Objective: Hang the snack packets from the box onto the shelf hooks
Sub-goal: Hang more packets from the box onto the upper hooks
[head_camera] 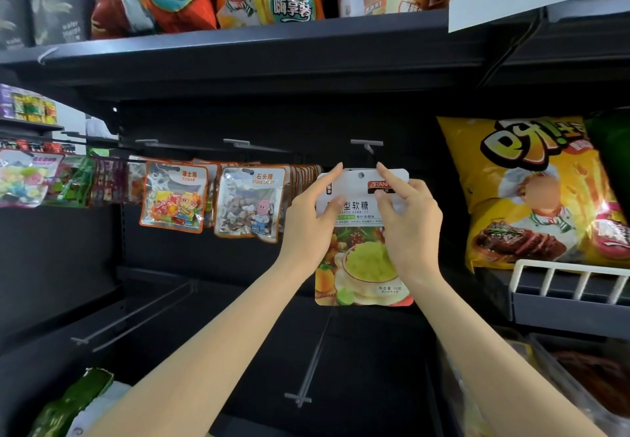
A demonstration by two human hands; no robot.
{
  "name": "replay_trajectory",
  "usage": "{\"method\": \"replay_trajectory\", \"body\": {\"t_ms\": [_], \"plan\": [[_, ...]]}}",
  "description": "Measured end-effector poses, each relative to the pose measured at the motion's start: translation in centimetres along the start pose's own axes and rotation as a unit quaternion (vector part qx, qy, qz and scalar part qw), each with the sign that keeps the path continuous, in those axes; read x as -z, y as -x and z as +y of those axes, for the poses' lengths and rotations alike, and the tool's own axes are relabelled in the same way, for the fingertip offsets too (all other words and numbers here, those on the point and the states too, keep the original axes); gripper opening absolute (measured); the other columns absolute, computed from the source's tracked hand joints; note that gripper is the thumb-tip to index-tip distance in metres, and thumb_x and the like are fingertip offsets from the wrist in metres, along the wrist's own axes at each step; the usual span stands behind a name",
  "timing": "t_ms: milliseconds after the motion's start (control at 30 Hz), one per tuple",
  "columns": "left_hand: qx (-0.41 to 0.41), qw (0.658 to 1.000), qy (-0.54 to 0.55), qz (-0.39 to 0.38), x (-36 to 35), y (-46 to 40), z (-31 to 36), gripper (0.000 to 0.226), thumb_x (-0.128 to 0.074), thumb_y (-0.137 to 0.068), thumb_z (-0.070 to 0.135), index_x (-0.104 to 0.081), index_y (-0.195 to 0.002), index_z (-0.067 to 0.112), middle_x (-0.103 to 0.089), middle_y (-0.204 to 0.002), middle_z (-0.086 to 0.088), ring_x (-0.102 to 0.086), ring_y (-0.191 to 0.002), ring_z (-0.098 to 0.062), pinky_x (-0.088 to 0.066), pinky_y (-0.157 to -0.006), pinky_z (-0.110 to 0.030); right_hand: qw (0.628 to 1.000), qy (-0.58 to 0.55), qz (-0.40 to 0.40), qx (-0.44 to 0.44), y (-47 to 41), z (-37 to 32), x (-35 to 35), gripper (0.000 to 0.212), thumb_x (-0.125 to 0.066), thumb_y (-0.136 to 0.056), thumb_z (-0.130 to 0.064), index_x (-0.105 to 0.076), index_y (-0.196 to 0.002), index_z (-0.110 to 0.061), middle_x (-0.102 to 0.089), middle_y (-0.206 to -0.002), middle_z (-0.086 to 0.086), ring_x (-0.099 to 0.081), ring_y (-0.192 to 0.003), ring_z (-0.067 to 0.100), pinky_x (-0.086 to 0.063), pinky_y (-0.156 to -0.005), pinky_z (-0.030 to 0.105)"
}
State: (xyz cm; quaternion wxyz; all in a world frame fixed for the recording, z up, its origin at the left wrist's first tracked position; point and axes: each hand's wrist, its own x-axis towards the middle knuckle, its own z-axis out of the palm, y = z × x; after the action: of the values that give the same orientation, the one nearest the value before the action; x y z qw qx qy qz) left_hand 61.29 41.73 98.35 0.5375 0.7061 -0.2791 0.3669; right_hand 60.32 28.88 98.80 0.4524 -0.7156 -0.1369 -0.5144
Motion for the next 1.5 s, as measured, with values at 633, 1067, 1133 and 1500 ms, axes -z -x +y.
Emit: {"method": "replay_trajectory", "body": {"t_ms": [633,1067,1133,1500], "plan": [[0.021,0.984,-0.174,0.002,-2.2,-2.9,-2.1,0.052,-0.054,-0.094,0.018,-0.039,-0.142,0.031,-0.044,-0.115,0.001,-0.045,-0.102,-0.006,-0.029,-0.082,-0.007,0.997,0.074,-0.007,-0.017,-1.7,2.7,-1.7,0.047,-0.055,-0.094,-0.014,-0.046,-0.139,-0.025,-0.040,-0.132,0.006,-0.044,-0.070,0.002,-0.040,-0.064,0.009],[0.151,0.929,-0.320,-0.106,-6.6,-9.8,-6.0,0.057,-0.054,-0.092,0.010,-0.033,-0.144,0.024,-0.044,-0.134,-0.011,-0.054,-0.114,-0.026,-0.053,-0.087,-0.034,0.948,0.263,-0.138,-0.111,-6.0,6.8,-5.2,0.075,-0.057,-0.091,-0.010,-0.016,-0.150,-0.032,0.001,-0.156,0.007,-0.010,-0.143,0.029,-0.033,-0.108,0.045],[0.152,0.927,-0.324,-0.113,-6.5,-10.0,-6.1,0.055,-0.054,-0.093,0.011,-0.035,-0.143,0.021,-0.046,-0.134,-0.011,-0.052,-0.117,-0.026,-0.051,-0.090,-0.033,0.941,0.276,-0.156,-0.119,-6.1,6.7,-5.4,0.080,-0.060,-0.089,-0.012,-0.012,-0.151,-0.033,0.006,-0.157,0.006,-0.006,-0.144,0.031,-0.030,-0.111,0.050],[-0.134,0.949,-0.285,0.028,1.7,-2.8,-1.0,0.025,-0.052,-0.094,0.012,-0.055,-0.119,0.012,-0.059,-0.110,-0.002,-0.055,-0.096,-0.006,-0.043,-0.078,-0.012,0.995,0.039,-0.083,0.043,-0.2,1.2,-4.5,0.022,-0.053,-0.093,-0.007,-0.061,-0.111,-0.015,-0.056,-0.107,-0.005,-0.053,-0.096,0.004,-0.042,-0.079,0.012]]}}
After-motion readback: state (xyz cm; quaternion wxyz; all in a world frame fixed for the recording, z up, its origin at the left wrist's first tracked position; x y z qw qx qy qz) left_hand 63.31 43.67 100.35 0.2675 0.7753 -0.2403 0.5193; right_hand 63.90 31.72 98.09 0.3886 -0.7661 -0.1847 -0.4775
